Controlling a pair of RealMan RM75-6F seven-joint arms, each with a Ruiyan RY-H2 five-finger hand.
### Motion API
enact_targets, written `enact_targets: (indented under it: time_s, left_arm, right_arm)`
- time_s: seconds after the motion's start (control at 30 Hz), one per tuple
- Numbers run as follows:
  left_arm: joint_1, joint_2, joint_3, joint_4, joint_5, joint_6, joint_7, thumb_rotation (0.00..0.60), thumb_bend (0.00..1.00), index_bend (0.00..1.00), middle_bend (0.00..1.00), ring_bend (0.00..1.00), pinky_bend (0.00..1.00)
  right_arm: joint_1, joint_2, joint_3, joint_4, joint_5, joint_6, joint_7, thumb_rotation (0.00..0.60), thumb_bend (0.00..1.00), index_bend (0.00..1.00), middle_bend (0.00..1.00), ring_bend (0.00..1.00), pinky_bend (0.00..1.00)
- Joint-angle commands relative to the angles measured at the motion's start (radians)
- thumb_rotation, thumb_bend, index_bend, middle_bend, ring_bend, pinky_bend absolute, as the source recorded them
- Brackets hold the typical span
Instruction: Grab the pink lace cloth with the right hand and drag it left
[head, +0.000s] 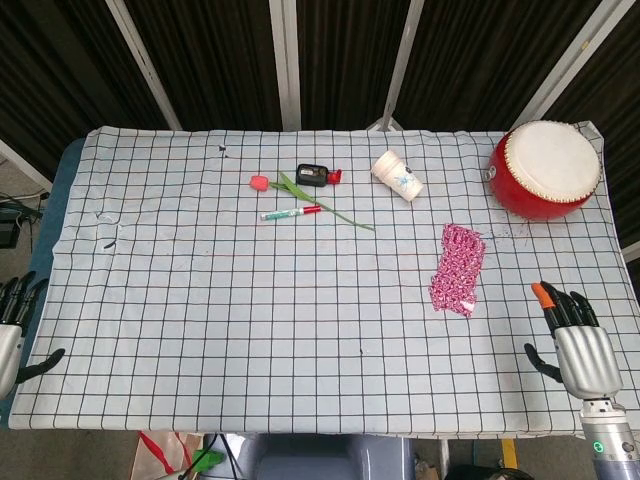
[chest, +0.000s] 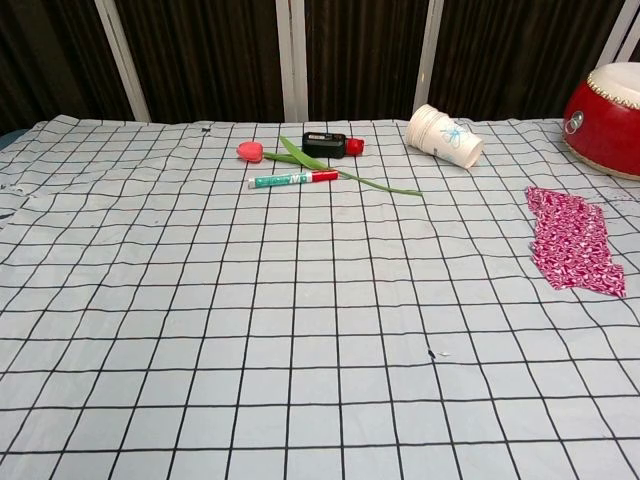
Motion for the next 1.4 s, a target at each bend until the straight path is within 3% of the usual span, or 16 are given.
enact_targets:
  time_s: [0.03,0.87,1.03,1.1,1.17,1.3,1.4]
  left_arm:
    - [0.001,0.000,0.000,-0.001,0.001,0.002,-0.002,0.600,0.25,0.10,0.00,0.00,0.01]
    - [0.007,0.007,0.001,-0.001,0.012,0.016,-0.022,0.600,0.25,0.10,0.00,0.00,0.01]
    - [0.007,0.007,0.002,-0.001,0.017,0.017,-0.025,0.600,0.25,0.10,0.00,0.00,0.01]
    - [0.007,0.007,0.001,-0.001,0.017,0.017,-0.026,0.600,0.25,0.10,0.00,0.00,0.01]
    - [0.007,0.007,0.001,0.000,0.017,0.018,-0.026,0.600,0.25,0.10,0.00,0.00,0.01]
    - [0.008,0.007,0.000,0.000,0.016,0.020,-0.028,0.600,0.25,0.10,0.00,0.00,0.01]
    - [0.009,0.007,-0.001,0.000,0.014,0.022,-0.030,0.600,0.25,0.10,0.00,0.00,0.01]
  right_arm:
    - [0.000,0.002,0.000,-0.002,0.001,-0.001,0.002,0.600,0.32,0.00,0.11,0.16,0.12]
    - [0.001,0.013,-0.008,-0.031,0.007,-0.016,-0.006,0.600,0.32,0.00,0.11,0.21,0.15]
    - [0.005,0.021,-0.014,-0.044,0.014,-0.036,-0.014,0.600,0.32,0.00,0.24,0.27,0.16]
    - [0.006,0.017,-0.013,-0.044,0.011,-0.035,-0.019,0.600,0.32,0.00,0.33,0.34,0.20]
    - [0.006,0.012,-0.011,-0.041,0.009,-0.031,-0.024,0.600,0.34,0.00,0.44,0.44,0.28]
    - [0.007,0.004,-0.010,-0.037,0.007,-0.026,-0.038,0.600,0.43,0.00,0.58,0.58,0.42]
    - [0.008,-0.003,-0.012,-0.036,0.005,-0.028,-0.053,0.600,0.56,0.01,0.69,0.68,0.55]
